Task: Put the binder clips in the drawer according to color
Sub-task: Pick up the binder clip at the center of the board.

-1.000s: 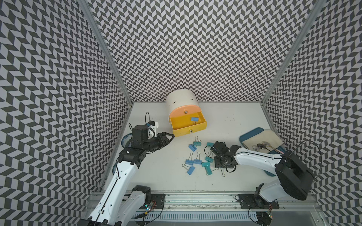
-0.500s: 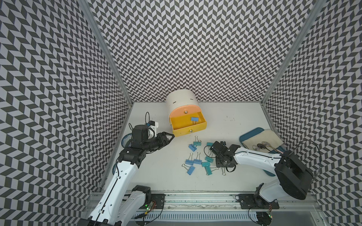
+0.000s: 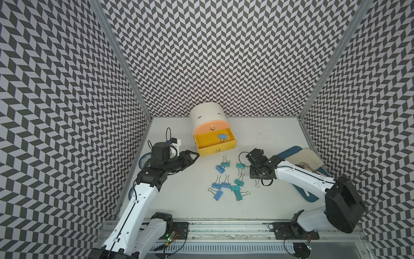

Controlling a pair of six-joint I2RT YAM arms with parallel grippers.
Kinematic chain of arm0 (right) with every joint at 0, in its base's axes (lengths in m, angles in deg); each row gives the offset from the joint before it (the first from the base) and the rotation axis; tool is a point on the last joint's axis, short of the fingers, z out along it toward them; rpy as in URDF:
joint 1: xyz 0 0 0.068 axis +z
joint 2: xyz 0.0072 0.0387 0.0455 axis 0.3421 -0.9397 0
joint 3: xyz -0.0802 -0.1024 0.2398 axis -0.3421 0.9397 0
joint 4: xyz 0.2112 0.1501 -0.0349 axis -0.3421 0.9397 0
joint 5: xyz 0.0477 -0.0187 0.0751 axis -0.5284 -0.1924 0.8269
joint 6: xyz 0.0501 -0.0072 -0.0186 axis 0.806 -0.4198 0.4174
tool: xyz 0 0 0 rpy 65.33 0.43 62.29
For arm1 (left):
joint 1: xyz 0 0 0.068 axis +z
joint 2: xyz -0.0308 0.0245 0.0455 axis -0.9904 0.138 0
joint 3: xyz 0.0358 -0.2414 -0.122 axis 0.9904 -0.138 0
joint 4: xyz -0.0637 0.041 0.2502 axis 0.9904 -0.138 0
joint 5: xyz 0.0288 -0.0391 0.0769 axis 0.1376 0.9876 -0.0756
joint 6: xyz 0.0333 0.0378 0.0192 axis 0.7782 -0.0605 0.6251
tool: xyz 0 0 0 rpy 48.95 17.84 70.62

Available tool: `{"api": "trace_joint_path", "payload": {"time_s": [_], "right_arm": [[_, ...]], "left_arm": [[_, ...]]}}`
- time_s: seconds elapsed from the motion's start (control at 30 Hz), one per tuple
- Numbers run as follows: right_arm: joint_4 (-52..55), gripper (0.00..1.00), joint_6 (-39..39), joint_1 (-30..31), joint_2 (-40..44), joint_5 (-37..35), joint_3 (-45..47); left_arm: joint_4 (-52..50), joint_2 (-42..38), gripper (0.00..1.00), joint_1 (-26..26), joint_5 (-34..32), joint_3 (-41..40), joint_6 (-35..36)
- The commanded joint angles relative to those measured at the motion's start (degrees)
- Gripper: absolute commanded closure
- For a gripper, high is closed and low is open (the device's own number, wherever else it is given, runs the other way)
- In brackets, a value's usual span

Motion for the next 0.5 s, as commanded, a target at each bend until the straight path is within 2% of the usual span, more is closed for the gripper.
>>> {"api": "trace_joint_path", "payload": {"time_s": [0.0, 0.2, 0.47], "right_arm": [[0.0, 0.54, -3.8, -2.7, 1.3, -0.4, -3.1], [0.0, 0.54, -6.2, -5.9, 0.8, 1.3, -7.5], [-0.5, 0.54, -7.7, -9.2, 0.7, 8.1, -15.6]], "left_arm": [[2.1, 0.3, 0.41, -0.1, -0.8, 2.7, -0.4], [3.3, 1.4, 0.41, -0.1, 0.4, 4.0, -1.6], [8.0, 4.2, 0.42, -0.3, 4.8, 5.6, -4.5]]}}
